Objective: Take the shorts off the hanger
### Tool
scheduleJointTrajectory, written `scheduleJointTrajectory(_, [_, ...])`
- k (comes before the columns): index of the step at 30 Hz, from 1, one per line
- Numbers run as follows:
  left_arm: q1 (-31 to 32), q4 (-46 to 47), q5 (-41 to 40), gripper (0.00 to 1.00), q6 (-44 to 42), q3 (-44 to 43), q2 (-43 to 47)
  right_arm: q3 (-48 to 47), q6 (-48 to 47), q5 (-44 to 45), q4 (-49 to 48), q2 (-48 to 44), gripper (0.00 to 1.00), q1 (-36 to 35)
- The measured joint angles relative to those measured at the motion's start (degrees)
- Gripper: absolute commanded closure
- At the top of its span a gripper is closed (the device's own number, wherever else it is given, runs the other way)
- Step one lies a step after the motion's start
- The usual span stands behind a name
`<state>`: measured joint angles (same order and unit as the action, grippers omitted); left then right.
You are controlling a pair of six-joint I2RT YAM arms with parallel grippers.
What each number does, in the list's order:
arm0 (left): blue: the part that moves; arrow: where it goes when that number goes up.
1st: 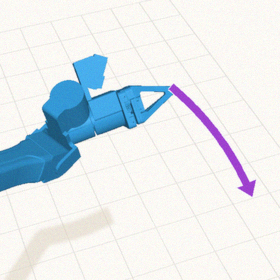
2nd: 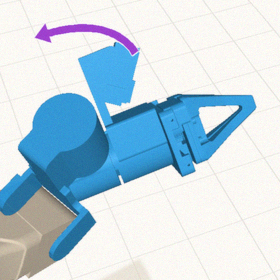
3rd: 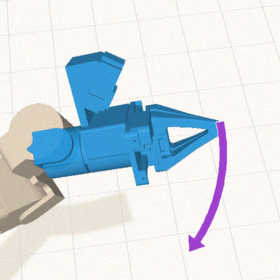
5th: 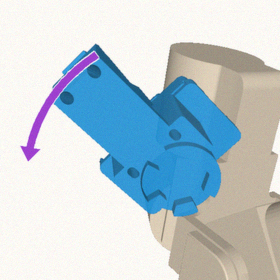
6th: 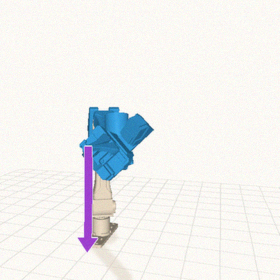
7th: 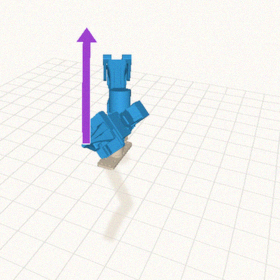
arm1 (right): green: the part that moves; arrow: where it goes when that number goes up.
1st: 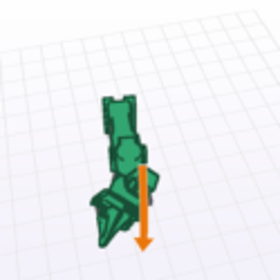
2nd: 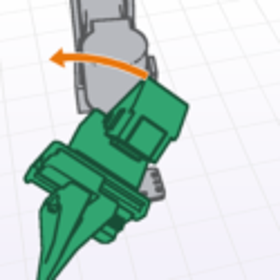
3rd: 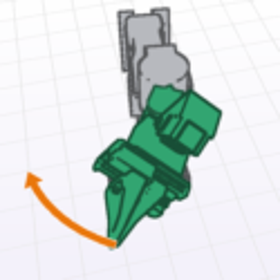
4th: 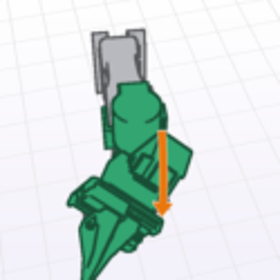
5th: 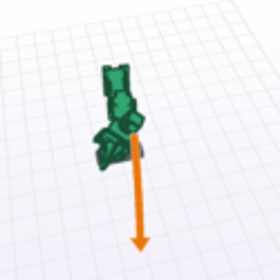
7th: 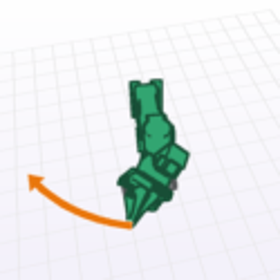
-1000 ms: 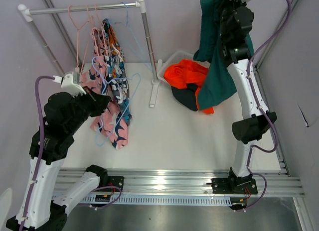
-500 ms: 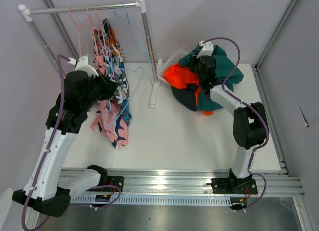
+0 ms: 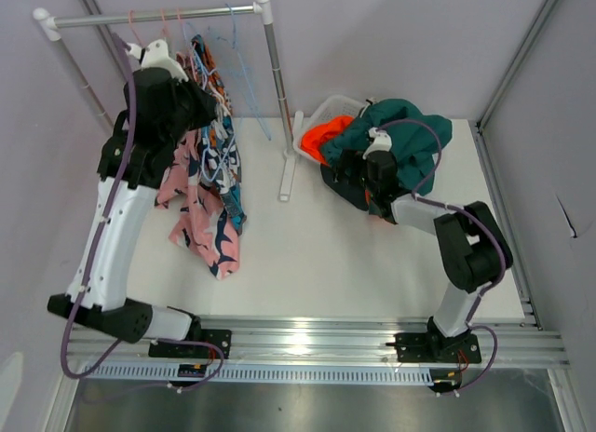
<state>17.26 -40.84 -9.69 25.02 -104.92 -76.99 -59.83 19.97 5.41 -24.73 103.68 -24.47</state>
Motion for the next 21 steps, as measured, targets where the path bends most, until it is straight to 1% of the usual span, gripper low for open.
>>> scheduleJointTrajectory(1, [-0.3, -0.3, -0.2, 1.00, -0.2, -2.0, -1.8, 1.9, 0.8, -0.4, -0.3, -1.8, 0.00, -0.1])
scheduleJointTrajectory(6, [-2.5, -1.2, -0.6, 1.00, -1.4, -11.0, -11.2, 15.4, 3.6, -1.4, -0.3, -16.8, 0.01, -3.2])
scheduleJointTrajectory(10, [-4.3, -3.3, -0.7, 1.00, -2.1, -18.3, -17.6, 21.4, 4.0, -2.3, -0.1, -24.2, 0.01, -5.2])
scheduleJointTrajectory(15, [-5.7, -4.5, -0.7, 1.00, -2.9, -27.2, -24.6, 25.9, 4.0, -4.1, -2.4, -27.8, 0.01, -5.2])
scheduleJointTrajectory(21, [-6.6, -4.5, -0.6, 1.00, -3.3, -31.2, -29.1, 26.5, 4.0, -5.7, -3.8, -27.9, 0.01, -5.2])
